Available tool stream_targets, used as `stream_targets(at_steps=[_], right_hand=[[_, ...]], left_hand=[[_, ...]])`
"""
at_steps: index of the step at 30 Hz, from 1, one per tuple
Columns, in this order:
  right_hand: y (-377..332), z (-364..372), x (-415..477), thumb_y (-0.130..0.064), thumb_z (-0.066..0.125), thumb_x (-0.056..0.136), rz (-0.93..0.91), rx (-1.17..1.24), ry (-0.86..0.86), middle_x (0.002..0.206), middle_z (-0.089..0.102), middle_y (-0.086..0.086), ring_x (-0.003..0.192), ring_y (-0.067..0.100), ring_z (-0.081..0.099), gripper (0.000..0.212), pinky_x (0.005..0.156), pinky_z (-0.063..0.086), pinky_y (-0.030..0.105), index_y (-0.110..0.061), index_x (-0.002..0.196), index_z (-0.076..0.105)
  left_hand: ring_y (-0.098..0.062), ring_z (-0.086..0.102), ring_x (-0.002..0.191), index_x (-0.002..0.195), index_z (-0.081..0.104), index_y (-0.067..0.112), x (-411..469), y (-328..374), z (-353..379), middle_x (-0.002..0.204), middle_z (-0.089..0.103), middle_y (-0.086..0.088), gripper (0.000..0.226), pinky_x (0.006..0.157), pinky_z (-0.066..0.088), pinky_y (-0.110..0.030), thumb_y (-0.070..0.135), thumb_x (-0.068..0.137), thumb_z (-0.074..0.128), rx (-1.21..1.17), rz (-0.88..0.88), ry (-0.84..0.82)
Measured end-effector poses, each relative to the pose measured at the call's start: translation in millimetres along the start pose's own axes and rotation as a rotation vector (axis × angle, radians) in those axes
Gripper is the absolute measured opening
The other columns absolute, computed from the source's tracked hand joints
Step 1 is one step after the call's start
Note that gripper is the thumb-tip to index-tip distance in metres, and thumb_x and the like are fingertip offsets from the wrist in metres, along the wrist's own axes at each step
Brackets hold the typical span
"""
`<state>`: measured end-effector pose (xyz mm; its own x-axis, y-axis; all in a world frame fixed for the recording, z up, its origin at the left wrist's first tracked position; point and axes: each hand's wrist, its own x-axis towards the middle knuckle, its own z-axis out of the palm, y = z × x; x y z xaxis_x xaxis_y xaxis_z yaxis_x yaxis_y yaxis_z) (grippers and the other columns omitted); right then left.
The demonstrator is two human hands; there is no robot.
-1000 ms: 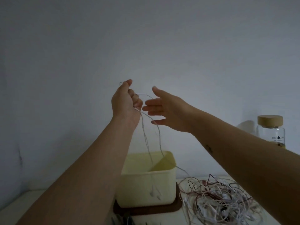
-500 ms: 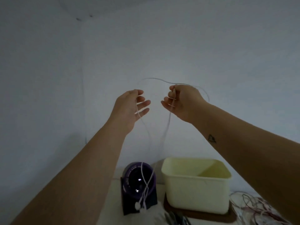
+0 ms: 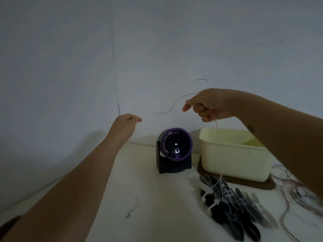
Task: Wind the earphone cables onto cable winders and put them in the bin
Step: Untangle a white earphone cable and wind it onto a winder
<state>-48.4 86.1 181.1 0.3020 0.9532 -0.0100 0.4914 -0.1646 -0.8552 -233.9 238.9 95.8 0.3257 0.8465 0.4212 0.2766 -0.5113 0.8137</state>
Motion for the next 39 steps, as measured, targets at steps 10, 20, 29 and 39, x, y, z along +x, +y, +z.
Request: stream_targets(at_steps=[10, 20, 29, 39], right_hand=[[19, 15, 1, -0.013, 0.057, 0.093, 0.083, -0.225, -0.144, 0.059, 0.047, -0.001, 0.047, 0.007, 0.031, 0.026, 0.047, 0.033, 0.018, 0.002, 0.113, 0.064], [34, 38, 2, -0.01, 0.053, 0.095, -0.093, -0.288, -0.075, 0.065, 0.061, 0.0, 0.042, 0.005, 0.038, 0.016, 0.043, 0.035, 0.016, -0.011, 0.096, 0.068], [47, 2, -18, -0.017, 0.053, 0.096, -0.187, -0.251, 0.136, 0.072, 0.06, -0.003, 0.046, 0.005, 0.036, 0.02, 0.044, 0.036, 0.015, -0.012, 0.107, 0.069], [35, -47, -54, -0.015, 0.053, 0.096, -0.288, 0.061, 0.145, 0.071, 0.061, -0.002, 0.047, 0.005, 0.036, 0.017, 0.047, 0.038, 0.016, -0.011, 0.103, 0.068]], left_hand=[[-0.03, 0.053, 0.118, 0.124, 0.062, 0.007, -1, -69, 18, 0.135, 0.053, -0.017, 0.031, 0.085, 0.039, -0.024, 0.005, 0.096, 0.049, 0.415, -0.155, -0.324], [-0.006, 0.054, 0.115, 0.133, 0.052, 0.023, -23, 8, 29, 0.125, 0.058, 0.008, 0.033, 0.095, 0.039, -0.019, 0.026, 0.1, 0.05, 0.055, 0.314, -0.289], [-0.009, 0.059, 0.058, 0.085, 0.065, 0.019, -49, -12, 80, 0.058, 0.057, 0.004, 0.022, 0.076, 0.056, -0.027, 0.018, 0.1, 0.047, -0.143, 0.19, -0.425], [0.0, 0.038, 0.036, 0.08, 0.052, 0.015, -30, -2, 90, 0.04, 0.042, 0.016, 0.029, 0.042, 0.036, -0.011, 0.011, 0.102, 0.034, -0.401, 0.056, -0.136]])
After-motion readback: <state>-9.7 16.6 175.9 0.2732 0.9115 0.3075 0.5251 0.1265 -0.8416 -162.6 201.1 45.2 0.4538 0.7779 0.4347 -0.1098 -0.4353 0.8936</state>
